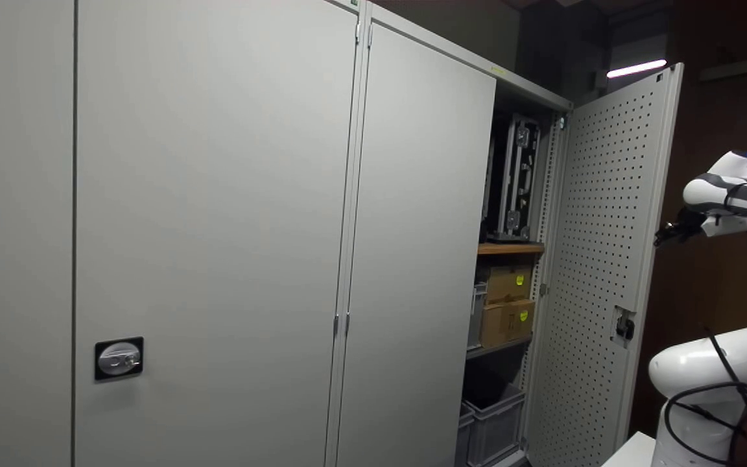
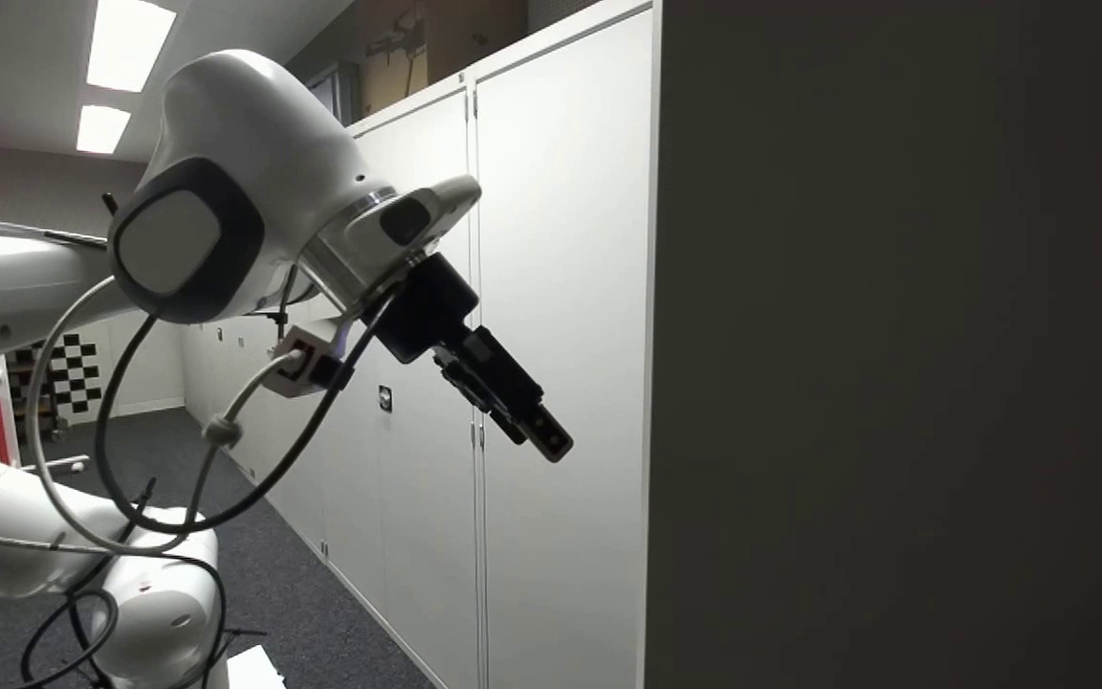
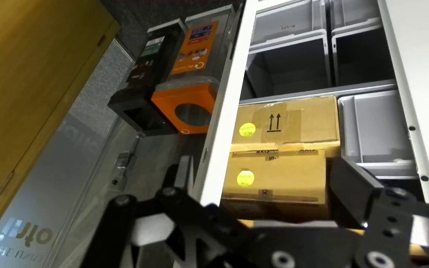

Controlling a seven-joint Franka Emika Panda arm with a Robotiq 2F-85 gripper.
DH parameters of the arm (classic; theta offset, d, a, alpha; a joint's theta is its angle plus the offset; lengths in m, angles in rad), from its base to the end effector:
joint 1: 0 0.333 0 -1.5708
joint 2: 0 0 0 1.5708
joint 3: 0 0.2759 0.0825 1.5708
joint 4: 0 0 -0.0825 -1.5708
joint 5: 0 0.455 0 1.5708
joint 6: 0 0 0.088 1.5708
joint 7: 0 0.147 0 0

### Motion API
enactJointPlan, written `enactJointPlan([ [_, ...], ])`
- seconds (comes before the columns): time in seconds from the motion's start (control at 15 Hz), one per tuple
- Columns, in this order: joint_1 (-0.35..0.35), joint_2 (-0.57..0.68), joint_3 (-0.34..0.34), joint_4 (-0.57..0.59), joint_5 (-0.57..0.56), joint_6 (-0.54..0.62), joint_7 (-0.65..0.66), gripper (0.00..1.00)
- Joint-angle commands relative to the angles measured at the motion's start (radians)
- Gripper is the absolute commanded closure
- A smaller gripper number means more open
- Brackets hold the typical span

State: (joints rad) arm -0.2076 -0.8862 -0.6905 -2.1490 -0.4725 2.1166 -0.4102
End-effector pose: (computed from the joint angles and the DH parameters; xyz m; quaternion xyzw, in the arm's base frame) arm 0.2211 -0.4636 0.6422 0.9222 -0.1764 0.2983 0.1716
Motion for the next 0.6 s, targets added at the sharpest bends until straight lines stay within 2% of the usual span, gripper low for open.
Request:
enactJointPlan([
  [0.0, 0.044, 0.048, -0.038, 0.058, 0.061, 0.062, -0.074, 0.0],
  [0.53, 0.082, 0.066, -0.086, 0.088, 0.16, 0.134, -0.086, 0.0],
])
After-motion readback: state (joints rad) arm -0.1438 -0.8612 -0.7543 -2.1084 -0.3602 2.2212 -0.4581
